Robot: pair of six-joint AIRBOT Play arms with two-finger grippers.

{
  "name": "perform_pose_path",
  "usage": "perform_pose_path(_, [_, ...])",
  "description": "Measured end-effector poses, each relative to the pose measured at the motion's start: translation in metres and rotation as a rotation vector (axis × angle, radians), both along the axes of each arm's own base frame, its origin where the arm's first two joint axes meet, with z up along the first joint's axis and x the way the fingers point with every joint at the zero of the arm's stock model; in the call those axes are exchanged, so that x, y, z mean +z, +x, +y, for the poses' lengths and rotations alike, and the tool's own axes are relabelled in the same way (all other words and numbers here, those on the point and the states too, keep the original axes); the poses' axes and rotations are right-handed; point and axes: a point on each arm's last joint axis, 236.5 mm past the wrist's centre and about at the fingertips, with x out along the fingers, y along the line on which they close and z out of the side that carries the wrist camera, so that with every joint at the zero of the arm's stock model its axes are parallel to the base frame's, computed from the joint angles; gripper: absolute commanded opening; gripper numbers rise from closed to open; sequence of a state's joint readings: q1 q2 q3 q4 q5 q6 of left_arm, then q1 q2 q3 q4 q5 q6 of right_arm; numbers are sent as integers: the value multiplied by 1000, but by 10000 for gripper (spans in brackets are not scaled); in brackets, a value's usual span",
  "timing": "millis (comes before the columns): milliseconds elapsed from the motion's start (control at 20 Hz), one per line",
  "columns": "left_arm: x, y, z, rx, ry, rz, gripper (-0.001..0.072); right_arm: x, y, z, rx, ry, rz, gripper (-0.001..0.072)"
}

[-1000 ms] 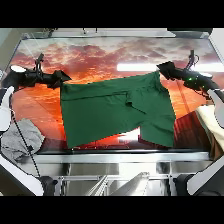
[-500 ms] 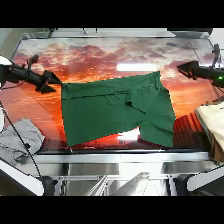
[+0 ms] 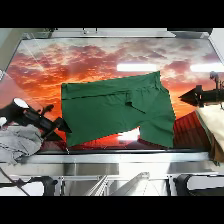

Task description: Fold the shirts.

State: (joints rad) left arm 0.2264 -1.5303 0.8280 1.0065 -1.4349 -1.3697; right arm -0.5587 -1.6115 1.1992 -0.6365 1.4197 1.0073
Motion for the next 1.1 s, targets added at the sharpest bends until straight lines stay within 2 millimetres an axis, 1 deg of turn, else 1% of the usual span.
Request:
perform_pose_path(50, [-4,-5,-5,12,-11,1,617,3,-5,2,1,1,5,230])
perform_pose_path(100, [-6,-8,-10,21,-34,-4,535,7,-9,3,0,1,3,230])
perform_pose_path(150, [-7,-7,-16,28,-64,-13,333,12,-13,3,-1,1,4,230])
perform_pose_path(200, [-12,-2,-20,37,-79,-36,37,16,-17,2,-3,0,4,232])
perform_pose_path(250, [-18,7,-21,52,-84,-68,4,19,-22,0,-11,-5,9,318])
perform_pose_path(300, [-20,13,-24,55,-100,-84,4,20,-29,-5,-26,-15,31,539])
perform_pose_path(350, [-21,18,-26,54,-113,-98,4,17,-39,-10,-47,-28,69,644])
perform_pose_path(400, [-21,23,-28,53,-126,-112,4,9,-52,-15,-72,-41,129,634])
perform_pose_path(450, [-21,27,-28,45,-131,-124,4,0,-66,-18,-94,-51,194,580])
perform_pose_path(500, [-21,33,-28,45,-134,-145,5,-12,-84,-17,-109,-55,270,560])
perform_pose_path(600, [-19,46,-26,39,-128,-187,5,-35,-116,-7,-129,-37,386,560])
perform_pose_path(650, [-18,53,-24,34,-125,-208,5,-46,-127,1,-139,-19,420,560])
perform_pose_path(700, [-17,58,-23,30,-121,-225,5,-57,-136,9,-153,2,441,561])
perform_pose_path(800, [-15,65,-21,23,-117,-247,5,-76,-145,25,-183,36,452,559])
perform_pose_path(850, [-14,66,-20,17,-117,-252,5,-84,-149,33,-190,52,456,559])
perform_pose_path(900, [-13,66,-20,11,-121,-253,5,-87,-151,44,-188,87,458,559])
perform_pose_path(950, [-11,65,-21,3,-126,-250,5,-89,-151,54,-182,117,460,482])
perform_pose_path(1000, [-9,63,-22,-1,-137,-243,5,-94,-151,61,-171,127,452,271])
perform_pose_path(1050, [-6,62,-24,-3,-148,-237,5,-100,-150,65,-164,128,438,225])
perform_pose_path(1100, [-5,60,-25,-7,-157,-230,5,-101,-145,69,-160,138,415,222])
